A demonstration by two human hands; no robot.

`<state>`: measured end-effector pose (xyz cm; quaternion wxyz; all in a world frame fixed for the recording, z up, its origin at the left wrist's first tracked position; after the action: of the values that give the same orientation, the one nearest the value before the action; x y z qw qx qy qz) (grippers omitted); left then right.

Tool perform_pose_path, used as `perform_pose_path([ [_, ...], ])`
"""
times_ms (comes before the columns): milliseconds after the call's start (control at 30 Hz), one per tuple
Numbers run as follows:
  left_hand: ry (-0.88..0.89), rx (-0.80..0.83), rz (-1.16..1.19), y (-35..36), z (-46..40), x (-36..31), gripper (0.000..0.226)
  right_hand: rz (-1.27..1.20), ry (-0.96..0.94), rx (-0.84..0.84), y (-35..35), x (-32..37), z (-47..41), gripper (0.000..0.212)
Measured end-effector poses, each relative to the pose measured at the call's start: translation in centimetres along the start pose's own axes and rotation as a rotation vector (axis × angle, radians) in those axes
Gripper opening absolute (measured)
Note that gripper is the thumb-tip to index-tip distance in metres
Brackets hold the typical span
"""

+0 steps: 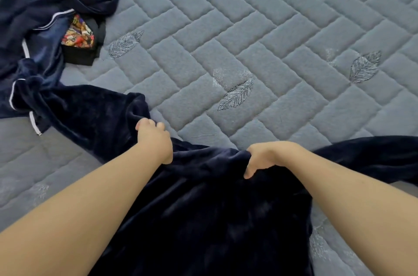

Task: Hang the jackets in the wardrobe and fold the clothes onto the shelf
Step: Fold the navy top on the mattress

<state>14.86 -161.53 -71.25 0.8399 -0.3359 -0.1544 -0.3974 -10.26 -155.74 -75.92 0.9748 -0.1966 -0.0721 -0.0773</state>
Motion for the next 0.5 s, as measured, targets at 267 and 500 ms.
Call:
perform_pose_path([
  [267,-0.208,-0.526,0.510,-10.5,1.7,7.7,0.022,-0.203,0.034,-0.783,-15.6,-4.3,6.0,0.029],
  [500,-0.200,-0.565,1.103,-10.9,-1.5,8.6,0.070,-0.053,0.316,-1.172,-18.8,-6.8,8.8,0.070],
])
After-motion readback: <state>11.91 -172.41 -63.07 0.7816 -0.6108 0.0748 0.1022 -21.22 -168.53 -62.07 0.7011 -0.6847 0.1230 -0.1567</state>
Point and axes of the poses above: each hand's wrist, its own z-axis away from the middle knuckle, its own y-axis out of the palm, x = y × z, the point moved 8 cm from there along -z, towards the middle knuckle, and after that the axes turned 3 degrees about -x, right-handed, at the moved point
